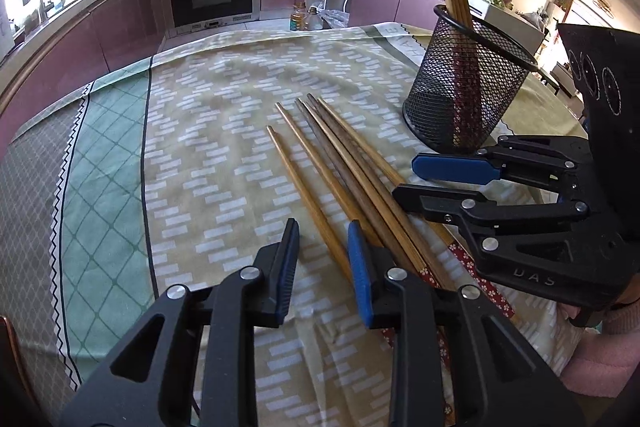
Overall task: Organize utensils
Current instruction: 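Open both tools and move them back down to the remaining chopsticks, then grasp a chopstick with the left tool while the right tool grasps another, lifting upright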
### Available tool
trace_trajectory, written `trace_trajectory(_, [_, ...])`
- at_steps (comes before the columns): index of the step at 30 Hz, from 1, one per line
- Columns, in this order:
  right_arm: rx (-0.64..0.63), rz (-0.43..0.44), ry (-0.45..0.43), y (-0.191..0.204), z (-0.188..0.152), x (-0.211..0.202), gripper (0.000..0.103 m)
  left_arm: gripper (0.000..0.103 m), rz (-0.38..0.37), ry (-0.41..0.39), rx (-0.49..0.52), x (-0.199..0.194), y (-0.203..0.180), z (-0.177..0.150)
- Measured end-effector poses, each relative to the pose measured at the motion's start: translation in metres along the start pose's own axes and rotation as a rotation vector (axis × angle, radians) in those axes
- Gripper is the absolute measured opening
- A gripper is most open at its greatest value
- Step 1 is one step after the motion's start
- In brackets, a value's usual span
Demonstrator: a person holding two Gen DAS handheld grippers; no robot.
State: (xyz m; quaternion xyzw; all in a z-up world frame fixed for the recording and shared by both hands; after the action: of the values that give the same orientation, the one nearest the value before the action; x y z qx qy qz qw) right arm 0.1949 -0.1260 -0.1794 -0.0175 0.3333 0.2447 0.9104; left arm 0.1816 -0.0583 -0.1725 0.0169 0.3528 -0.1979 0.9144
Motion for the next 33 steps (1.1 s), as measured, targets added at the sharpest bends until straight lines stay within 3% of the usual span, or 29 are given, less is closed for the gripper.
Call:
trace_trajectory(3, [0.014,0.002,-0.004,-0.003,0.000,-0.001,0.022,0.020,0.006,-0.004,-0.015,0.001,0.003,0.001])
trace_trajectory(6, [0.050,0.010,-0.007,-0.008,-0.001,-0.002,0.010,0.015,0.010,-0.012,-0.038,0.001,0.005,0.001])
trace_trajectory(10, [0.080,0.016,-0.013,-0.013,-0.003,-0.005,0.006,0.011,0.016,-0.023,-0.075,-0.002,0.007,-0.002])
trace_trajectory(19, [0.090,0.070,-0.054,-0.007,0.001,-0.022,0.006,0.008,-0.011,-0.050,-0.113,-0.019,0.007,-0.002])
trace_trajectory(33, [0.024,0.096,0.012,0.006,-0.006,-0.011,0.007,0.011,-0.033,0.007,-0.059,-0.005,0.000,-0.007])
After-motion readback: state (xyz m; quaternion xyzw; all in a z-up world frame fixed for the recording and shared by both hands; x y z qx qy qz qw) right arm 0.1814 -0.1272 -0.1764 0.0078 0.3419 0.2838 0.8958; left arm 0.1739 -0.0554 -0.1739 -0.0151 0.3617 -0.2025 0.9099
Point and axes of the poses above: each gripper's, at about its wrist camera, not at the fingertips, and x roughly the way its jaws point, y to its left, z to its top, the point moved 9 cm from there along x, roughly the way its jaws point, and after that the axes turned 12 degrees about -y, right-handed, at the moved point
